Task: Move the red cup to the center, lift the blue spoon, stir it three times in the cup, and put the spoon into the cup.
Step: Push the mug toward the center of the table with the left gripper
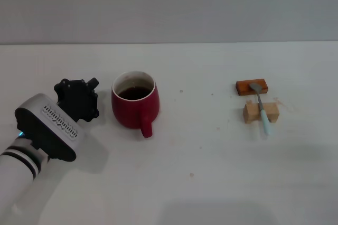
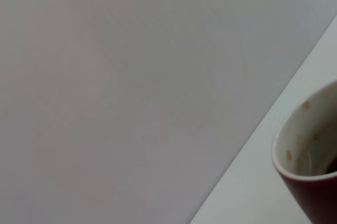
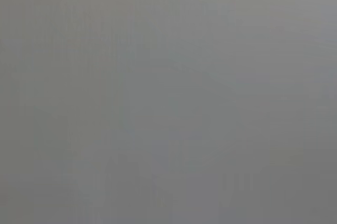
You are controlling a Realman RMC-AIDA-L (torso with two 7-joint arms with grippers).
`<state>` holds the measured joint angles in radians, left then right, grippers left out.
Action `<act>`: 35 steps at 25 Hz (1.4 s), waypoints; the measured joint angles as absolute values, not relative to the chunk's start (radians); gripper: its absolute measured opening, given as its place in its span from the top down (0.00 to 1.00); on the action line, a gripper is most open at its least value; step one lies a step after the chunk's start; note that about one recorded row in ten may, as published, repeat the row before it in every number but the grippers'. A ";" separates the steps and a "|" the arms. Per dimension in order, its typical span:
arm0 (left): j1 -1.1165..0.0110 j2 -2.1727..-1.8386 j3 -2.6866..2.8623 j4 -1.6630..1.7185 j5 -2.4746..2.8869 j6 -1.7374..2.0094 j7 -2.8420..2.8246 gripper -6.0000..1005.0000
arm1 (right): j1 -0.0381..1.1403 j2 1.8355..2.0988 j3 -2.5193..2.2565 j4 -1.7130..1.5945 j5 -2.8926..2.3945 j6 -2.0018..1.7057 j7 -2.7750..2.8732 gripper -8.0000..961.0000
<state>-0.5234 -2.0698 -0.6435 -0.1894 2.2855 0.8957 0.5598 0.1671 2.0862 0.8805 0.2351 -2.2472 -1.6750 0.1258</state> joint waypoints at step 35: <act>-0.540 -2.074 -0.607 -0.239 2.287 0.874 0.560 0.99 | 0.182 2.085 0.881 0.222 -2.245 -1.659 0.126 0.23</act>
<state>-0.5399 -2.0740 -0.6072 -0.2394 2.2869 0.8742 0.5597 0.1820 2.0847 0.8805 0.2223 -2.2451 -1.6590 0.1258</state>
